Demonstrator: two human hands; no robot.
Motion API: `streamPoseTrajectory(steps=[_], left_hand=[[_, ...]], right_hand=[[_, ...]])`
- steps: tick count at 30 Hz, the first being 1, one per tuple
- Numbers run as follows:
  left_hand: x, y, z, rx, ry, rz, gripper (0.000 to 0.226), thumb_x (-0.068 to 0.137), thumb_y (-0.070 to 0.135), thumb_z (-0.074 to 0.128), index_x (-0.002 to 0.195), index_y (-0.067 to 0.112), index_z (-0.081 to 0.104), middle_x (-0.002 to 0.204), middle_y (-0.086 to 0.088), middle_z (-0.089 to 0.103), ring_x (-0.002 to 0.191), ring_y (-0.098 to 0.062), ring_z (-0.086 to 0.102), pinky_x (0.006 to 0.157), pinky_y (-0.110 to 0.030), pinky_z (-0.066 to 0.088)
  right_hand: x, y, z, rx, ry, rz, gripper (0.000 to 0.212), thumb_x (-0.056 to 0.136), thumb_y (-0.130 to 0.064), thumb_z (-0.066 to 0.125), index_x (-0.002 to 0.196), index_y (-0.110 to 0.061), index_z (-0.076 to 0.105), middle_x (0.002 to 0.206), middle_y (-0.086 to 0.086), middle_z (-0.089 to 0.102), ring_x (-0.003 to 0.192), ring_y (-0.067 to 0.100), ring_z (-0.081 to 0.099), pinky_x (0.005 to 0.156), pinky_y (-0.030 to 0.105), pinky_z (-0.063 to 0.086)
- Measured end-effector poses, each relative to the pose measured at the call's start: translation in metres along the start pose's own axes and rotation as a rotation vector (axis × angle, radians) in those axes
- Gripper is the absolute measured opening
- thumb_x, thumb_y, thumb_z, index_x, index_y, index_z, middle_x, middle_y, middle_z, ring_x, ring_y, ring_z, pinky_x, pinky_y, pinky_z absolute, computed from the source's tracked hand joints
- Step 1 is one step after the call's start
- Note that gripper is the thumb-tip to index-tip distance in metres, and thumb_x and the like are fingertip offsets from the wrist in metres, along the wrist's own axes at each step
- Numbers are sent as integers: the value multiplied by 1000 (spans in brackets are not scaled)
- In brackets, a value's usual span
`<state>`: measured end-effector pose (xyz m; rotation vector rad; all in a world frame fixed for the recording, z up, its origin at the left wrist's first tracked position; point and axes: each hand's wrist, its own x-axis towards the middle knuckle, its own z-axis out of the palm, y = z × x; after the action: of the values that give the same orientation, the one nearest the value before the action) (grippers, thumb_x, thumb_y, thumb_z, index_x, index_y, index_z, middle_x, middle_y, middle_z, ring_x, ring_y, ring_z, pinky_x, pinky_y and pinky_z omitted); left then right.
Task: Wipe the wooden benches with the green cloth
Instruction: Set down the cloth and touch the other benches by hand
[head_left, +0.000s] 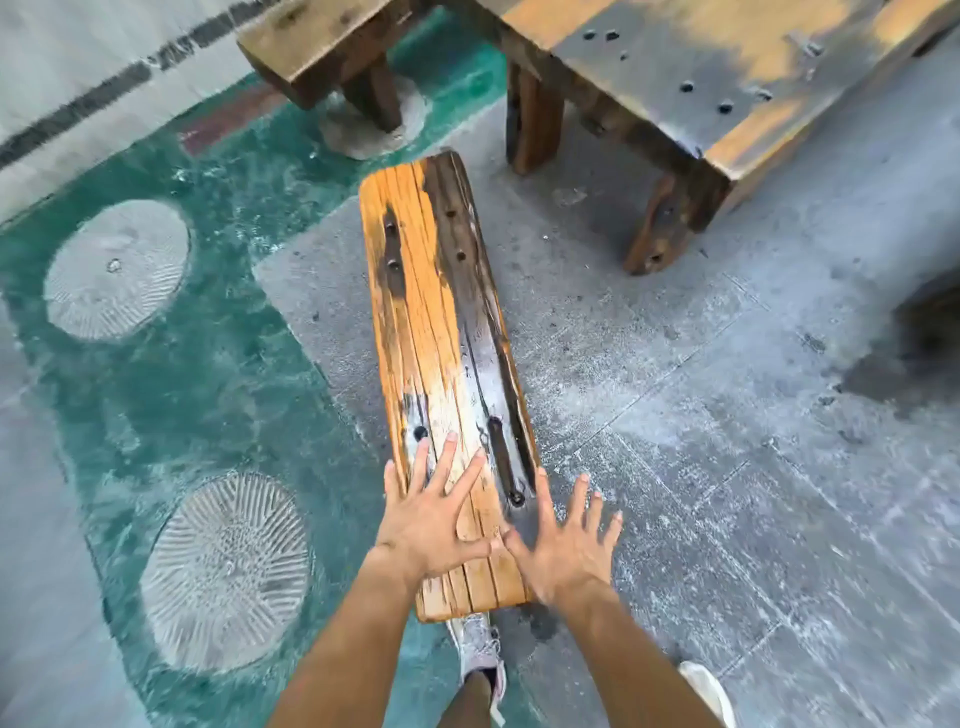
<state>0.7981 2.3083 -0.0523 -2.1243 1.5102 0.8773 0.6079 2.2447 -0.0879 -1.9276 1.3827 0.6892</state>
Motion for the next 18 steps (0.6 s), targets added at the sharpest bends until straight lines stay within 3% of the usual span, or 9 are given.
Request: streamPoseTrajectory(steps=[3, 7, 11, 13, 18], left_hand=[[57, -12, 0, 149, -36, 170, 117, 72, 101, 32, 147, 49, -42, 161, 2, -46, 147, -34, -42, 118, -68, -18], [113, -30, -2, 248, -15, 278, 120, 52, 107, 13, 137, 51, -51, 158, 1, -51, 148, -36, -41, 119, -72, -16], [152, -50, 34, 409, -93, 408, 138, 63, 97, 57, 138, 53, -49, 148, 5, -59, 138, -32, -52, 113, -68, -25], [157, -54, 37, 477, -78, 430, 145, 59, 93, 66, 140, 52, -48, 146, 4, -60, 138, -32, -52, 115, -71, -23], [169, -69, 87, 679, -174, 573, 157, 57, 74, 84, 135, 57, -50, 141, 5, -64, 144, -35, -46, 112, -76, -22]], right_hand=[[28, -9, 37, 114, 17, 144, 89, 94, -84, 7, 132, -39, -61, 155, 25, -46, 154, 45, -24, 123, 67, -14], [58, -17, 53, 154, 74, 171, 91, 93, -85, 12, 133, -43, -59, 155, 23, -46, 156, 45, -18, 121, 68, -12], [78, -26, 101, 270, 43, 277, 98, 91, -85, 21, 135, -46, -57, 157, 20, -46, 157, 45, -17, 122, 72, -4], [80, -32, 107, 268, 73, 253, 102, 90, -86, 28, 137, -47, -55, 157, 18, -48, 157, 45, -19, 121, 74, 2], [75, -69, 180, 419, -59, 356, 118, 84, -89, 43, 137, -48, -54, 150, 15, -59, 151, 49, -33, 119, 78, 16]])
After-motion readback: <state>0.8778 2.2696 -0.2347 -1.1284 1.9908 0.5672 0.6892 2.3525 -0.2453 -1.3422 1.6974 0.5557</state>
